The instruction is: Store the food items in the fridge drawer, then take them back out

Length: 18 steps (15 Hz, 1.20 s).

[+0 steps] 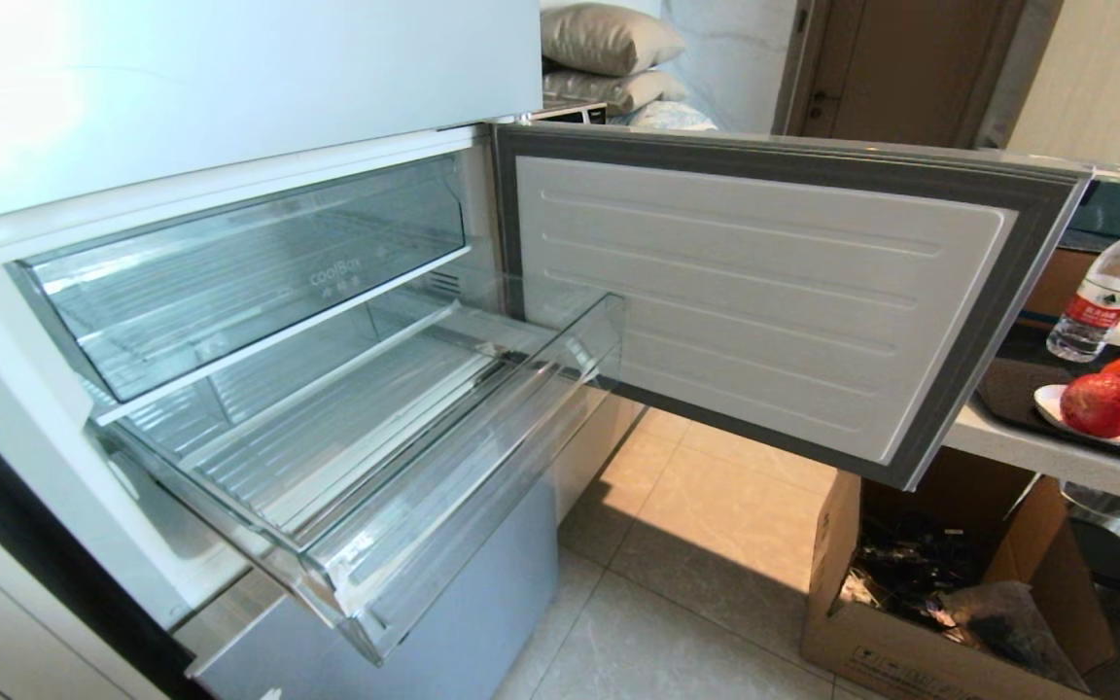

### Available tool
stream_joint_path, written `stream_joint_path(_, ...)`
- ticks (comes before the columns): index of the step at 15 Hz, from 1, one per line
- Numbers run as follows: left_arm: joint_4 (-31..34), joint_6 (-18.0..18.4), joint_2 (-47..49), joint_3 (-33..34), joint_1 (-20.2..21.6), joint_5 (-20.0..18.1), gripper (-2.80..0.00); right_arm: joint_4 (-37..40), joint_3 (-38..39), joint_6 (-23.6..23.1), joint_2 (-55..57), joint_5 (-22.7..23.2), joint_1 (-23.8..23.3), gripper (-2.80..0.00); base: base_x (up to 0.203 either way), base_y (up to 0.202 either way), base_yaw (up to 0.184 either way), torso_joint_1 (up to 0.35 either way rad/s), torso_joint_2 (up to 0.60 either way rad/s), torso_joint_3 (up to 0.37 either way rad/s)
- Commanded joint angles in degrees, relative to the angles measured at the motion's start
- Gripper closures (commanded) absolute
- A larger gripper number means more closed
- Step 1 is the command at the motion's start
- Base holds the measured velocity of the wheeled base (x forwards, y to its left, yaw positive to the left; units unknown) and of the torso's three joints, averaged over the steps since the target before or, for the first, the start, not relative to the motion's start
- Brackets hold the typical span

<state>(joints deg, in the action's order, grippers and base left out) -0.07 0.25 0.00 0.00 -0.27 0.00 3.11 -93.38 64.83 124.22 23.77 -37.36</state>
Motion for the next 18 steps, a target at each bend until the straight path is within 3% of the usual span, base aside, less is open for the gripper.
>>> stream_joint_path(1, 0.0, 0.0, 0.0, 0.0, 0.0, 0.0, 0.0, 0.1, -0.1, 0.4, 0.1, 0.1, 0.0, -2.8, 0.0, 0.0, 0.0, 0.0, 0.0, 0.0)
stream_joint_path(4, 0.0, 0.0, 0.0, 0.0, 0.0, 0.0, 0.0, 0.1, 0.0, 0.4, 0.1, 0.2, 0.1, -2.8, 0.0, 0.0, 0.0, 0.0, 0.0, 0.0)
stream_joint_path(5, 0.0, 0.0, 0.0, 0.0, 0.0, 0.0, 0.0, 0.0, 0.0, 0.3, 0.1, 0.2, 0.1, 0.0, 0.0, 0.0, 0.0, 0.0, 0.0, 0.0)
stream_joint_path(18, 0.0, 0.0, 0.0, 0.0, 0.0, 0.0, 0.0, 0.0, -0.7, -0.1, -1.0, 0.9, 0.1, 0.0, 0.0, 0.0, 0.0, 0.0, 0.0, 0.0)
